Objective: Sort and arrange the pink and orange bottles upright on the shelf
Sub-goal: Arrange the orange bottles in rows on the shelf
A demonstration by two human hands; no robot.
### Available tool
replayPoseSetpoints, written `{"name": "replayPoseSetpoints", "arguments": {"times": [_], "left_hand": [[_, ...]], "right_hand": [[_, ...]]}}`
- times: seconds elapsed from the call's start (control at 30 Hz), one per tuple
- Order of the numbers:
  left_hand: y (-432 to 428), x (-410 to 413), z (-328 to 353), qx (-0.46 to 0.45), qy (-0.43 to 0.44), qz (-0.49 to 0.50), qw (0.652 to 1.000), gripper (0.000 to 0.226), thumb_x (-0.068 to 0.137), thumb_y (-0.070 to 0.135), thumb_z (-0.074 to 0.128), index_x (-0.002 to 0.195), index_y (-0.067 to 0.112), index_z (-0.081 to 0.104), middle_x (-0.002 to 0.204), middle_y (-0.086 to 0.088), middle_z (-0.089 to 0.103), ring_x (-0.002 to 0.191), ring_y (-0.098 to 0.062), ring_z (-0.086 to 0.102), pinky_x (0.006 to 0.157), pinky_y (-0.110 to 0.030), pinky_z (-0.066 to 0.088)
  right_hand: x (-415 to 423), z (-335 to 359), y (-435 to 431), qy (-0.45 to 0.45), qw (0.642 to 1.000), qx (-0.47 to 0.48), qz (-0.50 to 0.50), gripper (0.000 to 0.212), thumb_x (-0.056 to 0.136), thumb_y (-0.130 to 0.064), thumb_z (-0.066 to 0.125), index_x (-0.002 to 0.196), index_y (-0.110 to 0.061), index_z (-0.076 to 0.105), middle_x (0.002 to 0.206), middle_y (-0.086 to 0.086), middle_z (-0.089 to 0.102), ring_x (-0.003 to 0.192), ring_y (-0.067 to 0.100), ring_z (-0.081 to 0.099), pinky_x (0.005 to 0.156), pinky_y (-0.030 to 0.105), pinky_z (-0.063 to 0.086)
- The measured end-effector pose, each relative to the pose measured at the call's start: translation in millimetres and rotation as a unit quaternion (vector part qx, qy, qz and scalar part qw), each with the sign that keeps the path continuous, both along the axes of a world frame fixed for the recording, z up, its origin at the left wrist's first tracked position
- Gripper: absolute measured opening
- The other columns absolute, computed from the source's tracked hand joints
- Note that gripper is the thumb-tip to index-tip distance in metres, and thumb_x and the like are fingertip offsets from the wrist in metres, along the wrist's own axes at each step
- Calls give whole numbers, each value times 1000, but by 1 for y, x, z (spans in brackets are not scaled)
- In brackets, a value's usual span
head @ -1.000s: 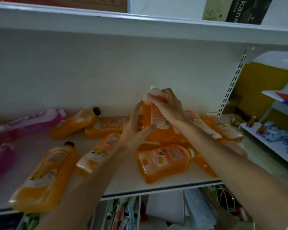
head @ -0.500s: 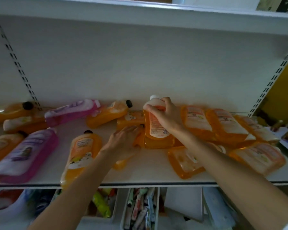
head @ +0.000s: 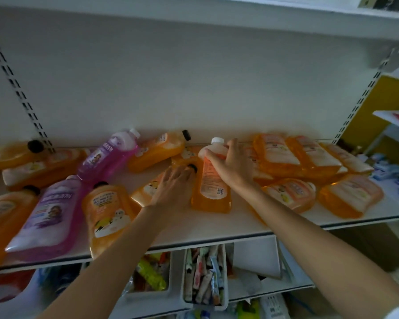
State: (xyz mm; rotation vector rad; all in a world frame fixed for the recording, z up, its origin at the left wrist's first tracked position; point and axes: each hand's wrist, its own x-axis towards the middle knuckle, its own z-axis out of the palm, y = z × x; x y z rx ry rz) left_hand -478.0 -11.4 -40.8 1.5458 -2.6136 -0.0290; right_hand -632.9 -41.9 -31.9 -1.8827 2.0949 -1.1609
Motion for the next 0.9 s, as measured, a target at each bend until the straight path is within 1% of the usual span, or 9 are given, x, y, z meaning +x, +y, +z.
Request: {"name": "replayPoseSetpoints", "arguments": {"times": [0.13, 0.3, 0.43, 0.53, 0.6, 0.67, 0.77, 0.83, 0.9], "left_hand": [[14, -2, 3, 85, -33, -44, 995, 98, 82, 53, 56, 146, 16, -7, 156, -3, -6, 143, -24, -11, 116, -43, -6], [20, -1, -2, 113, -60, -76, 989, 100, 79, 68, 46, 147, 15, -4, 156, -2, -2, 142, -23, -13, 114, -47, -9], [27, -1, -5, 95, -32, -89, 991, 105, 73, 71, 51, 147, 19, -2, 155, -2, 13, 143, -25, -6, 114, -51, -7], [32, -5, -15, 58, 3, -86, 995, 110, 68, 80, 45, 147, 21, -3, 153, -3, 21, 143, -27, 0, 113, -55, -5], [34, -5, -19, 47, 28, -77, 996, 96, 76, 73, 43, 147, 23, 2, 154, 0, 16, 143, -21, 2, 114, -53, -6], [34, -4, -22, 47, 84, -70, 993, 86, 81, 63, 48, 146, 23, 8, 152, 3, 20, 143, -15, 5, 115, -48, -8], [32, 0, -24, 83, 198, -72, 974, 82, 77, 51, 61, 142, 22, 21, 140, 5, 38, 136, -14, 25, 116, -33, 3], [33, 2, -23, 166, 352, -63, 919, 86, 64, 50, 69, 136, 19, 34, 125, 10, 46, 125, -12, 41, 102, -16, 28], [34, 4, -21, 198, 481, -30, 854, 81, 58, 28, 83, 127, 25, 41, 118, 18, 48, 121, -9, 45, 87, -3, 36]], "right_hand": [[-3, -9, 8, 151, 986, 72, -27, 41, 85, -49, 55, 79, -8, 54, 106, 7, 51, 110, 26, 45, 87, 35, 38], [-7, -18, 13, 197, 978, 57, -24, 29, 92, -35, 52, 104, -11, 62, 115, 6, 53, 115, 26, 42, 94, 35, 36], [-7, -17, 13, 164, 985, 53, -22, 22, 95, -28, 48, 95, -10, 62, 97, 4, 62, 96, 20, 58, 74, 28, 44], [5, -10, 14, 170, 976, 135, 5, 43, 93, -49, 46, 97, -8, 60, 85, 2, 61, 86, 21, 63, 71, 31, 50], [12, -5, 12, 167, 961, 220, 17, 70, 81, -70, 48, 119, -11, 52, 113, 7, 61, 106, 26, 59, 87, 40, 50], [14, 0, 10, 139, 946, 292, 23, 94, 71, -75, 56, 138, -12, 34, 134, 10, 50, 120, 30, 51, 95, 42, 47], [10, 10, 12, 15, 951, 308, 32, 93, 73, -58, 70, 141, -12, 27, 129, 8, 51, 109, 23, 53, 81, 32, 48], [6, 15, 13, -46, 961, 270, 34, 78, 76, -42, 71, 138, -12, 34, 122, 6, 54, 97, 18, 52, 68, 26, 43], [3, 17, 13, -102, 969, 221, 43, 73, 77, -37, 70, 138, -16, 35, 129, 5, 51, 106, 20, 52, 72, 26, 42]]}}
